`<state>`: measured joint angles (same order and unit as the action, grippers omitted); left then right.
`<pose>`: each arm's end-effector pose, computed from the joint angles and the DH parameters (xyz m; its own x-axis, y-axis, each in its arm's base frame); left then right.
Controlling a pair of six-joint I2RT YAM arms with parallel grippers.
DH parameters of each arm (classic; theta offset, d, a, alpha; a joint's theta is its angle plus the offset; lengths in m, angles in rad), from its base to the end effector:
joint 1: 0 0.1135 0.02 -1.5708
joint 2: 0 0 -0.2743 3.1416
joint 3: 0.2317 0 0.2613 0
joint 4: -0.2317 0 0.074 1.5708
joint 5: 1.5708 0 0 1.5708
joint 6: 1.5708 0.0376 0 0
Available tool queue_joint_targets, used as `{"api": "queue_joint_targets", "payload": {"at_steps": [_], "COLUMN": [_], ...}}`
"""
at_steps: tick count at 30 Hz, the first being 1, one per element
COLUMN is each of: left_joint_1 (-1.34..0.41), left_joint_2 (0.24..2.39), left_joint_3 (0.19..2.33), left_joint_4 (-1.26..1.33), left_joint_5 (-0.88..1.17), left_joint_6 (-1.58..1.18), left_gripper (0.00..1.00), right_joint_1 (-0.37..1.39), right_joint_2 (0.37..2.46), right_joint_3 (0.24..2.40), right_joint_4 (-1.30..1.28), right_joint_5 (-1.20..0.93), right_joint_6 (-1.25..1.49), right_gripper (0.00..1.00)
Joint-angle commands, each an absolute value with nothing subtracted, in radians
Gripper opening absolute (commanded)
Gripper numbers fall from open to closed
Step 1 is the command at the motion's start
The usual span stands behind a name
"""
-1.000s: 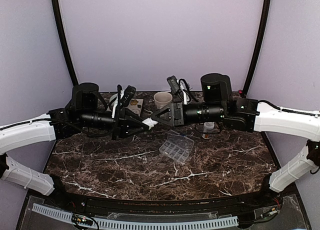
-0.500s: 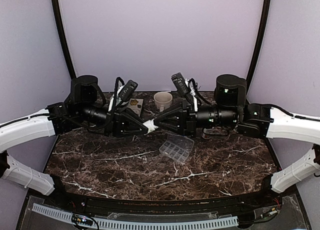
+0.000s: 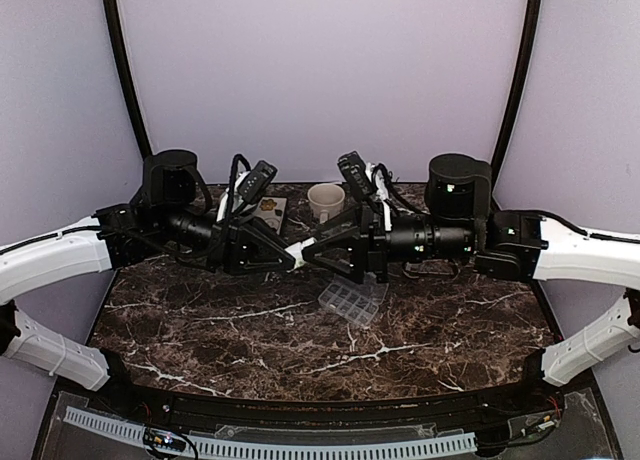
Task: Sort the pills into containers
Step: Unscrew the lid of the pill bottle.
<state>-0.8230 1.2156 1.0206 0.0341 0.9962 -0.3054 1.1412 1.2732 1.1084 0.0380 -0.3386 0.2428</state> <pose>0.1665 -0.2260 0.3651 -0.3931 0.1836 -0.9010 0.8847 -0.1916 -0.4250 0.1173 0.2860 0.3794 -0.2903 -0.0892 -0.9528 -0.9529 0.1182 0.2793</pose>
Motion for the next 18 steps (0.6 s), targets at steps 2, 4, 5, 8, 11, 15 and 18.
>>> {"api": "queue_joint_targets", "payload": {"at_steps": [2, 4, 5, 8, 11, 15, 18], "left_joint_1": [-0.828, -0.828, -0.829, -0.828, -0.83, -0.844, -0.862], "left_joint_2": [1.191, 1.185, 1.183, 1.166, 1.145, 1.126, 1.123], "left_joint_3": [1.041, 1.038, 1.036, 1.026, 1.008, 0.998, 1.0], "left_joint_4": [0.014, 0.009, 0.004, 0.002, 0.016, 0.008, -0.014], "left_joint_5": [0.933, 0.914, 0.899, 0.841, 0.779, 0.67, 0.616], "left_joint_6": [-0.229, -0.215, -0.202, -0.169, -0.138, -0.086, -0.045], "left_gripper": [0.0, 0.0, 0.0, 0.0, 0.0, 0.0, 0.0], "right_joint_1": [1.137, 1.132, 1.13, 1.114, 1.09, 1.059, 1.049], "right_joint_2": [1.233, 1.225, 1.222, 1.221, 1.23, 1.252, 1.277], "right_joint_3": [1.097, 1.099, 1.102, 1.112, 1.12, 1.125, 1.134], "right_joint_4": [0.11, 0.115, 0.111, 0.092, 0.069, 0.038, 0.031], "right_joint_5": [-0.299, -0.281, -0.267, -0.237, -0.217, -0.211, -0.229], "right_joint_6": [0.337, 0.376, 0.4, 0.476, 0.57, 0.689, 0.743], "right_gripper": [0.57, 0.59, 0.6, 0.62, 0.62, 0.61, 0.6]}}
